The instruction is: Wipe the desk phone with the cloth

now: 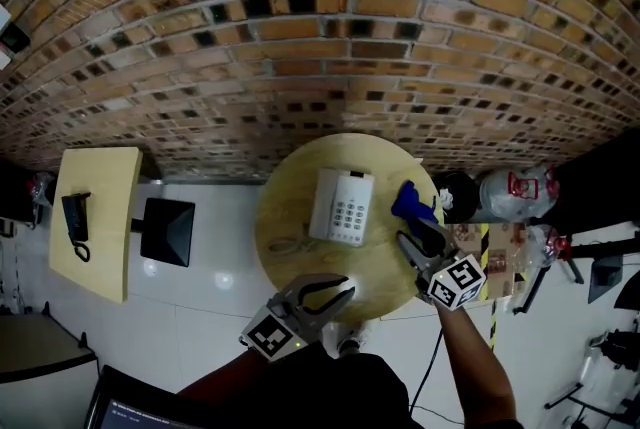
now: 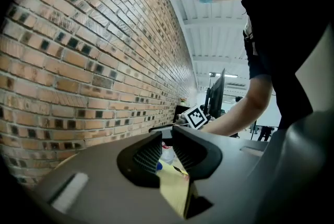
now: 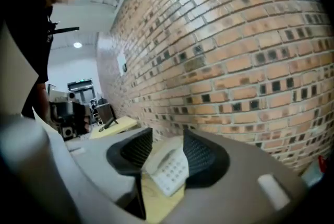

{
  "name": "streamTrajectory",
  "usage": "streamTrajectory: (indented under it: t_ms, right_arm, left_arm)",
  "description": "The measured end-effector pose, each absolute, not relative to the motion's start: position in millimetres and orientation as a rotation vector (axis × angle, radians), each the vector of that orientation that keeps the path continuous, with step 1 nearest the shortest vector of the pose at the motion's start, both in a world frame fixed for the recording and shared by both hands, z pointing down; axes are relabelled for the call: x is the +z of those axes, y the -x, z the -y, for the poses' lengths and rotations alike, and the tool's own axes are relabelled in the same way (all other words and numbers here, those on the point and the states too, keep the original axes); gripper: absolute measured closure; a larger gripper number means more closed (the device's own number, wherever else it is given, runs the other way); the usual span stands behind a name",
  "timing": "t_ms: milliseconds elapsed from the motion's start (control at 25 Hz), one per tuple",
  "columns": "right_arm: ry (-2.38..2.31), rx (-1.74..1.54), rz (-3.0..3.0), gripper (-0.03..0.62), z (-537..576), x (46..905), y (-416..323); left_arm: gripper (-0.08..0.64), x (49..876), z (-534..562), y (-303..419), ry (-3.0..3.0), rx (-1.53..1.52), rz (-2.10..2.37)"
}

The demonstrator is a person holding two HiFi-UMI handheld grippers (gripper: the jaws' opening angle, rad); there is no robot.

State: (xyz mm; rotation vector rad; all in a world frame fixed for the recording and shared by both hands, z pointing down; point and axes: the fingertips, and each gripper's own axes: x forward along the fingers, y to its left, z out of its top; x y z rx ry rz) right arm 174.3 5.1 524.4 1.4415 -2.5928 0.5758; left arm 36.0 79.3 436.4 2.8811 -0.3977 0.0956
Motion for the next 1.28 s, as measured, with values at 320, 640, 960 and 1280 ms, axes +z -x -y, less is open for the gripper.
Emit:
streamTrajectory:
  t_ms: [320, 640, 960, 1280]
  right_arm:
    - [-1.297, 0.289, 2.81, 0.556, -89.1, 423.9, -107.3]
    - [-1.163, 0.213, 2.913, 0.592, -143.6, 375.9, -75.7]
    - [-1.171, 0.23, 2.91, 0.592, -169.1, 369.9, -65.3]
    - [-1.178, 0.212, 2.917, 0.592, -169.8, 368.3, -63.4]
  left_arm:
    - [0.511, 407.0, -110.2, -34.4, -2.921, 0.059, 0.382]
    - [0.526, 380.3, -148.4, -40.0, -2.951, 0.024, 0.354]
    - [0.537, 362.7, -161.6, -39.6, -2.997, -0.007, 0.376]
    - [0.537, 360.3, -168.0, -38.8, -2.995, -0.008, 0.4]
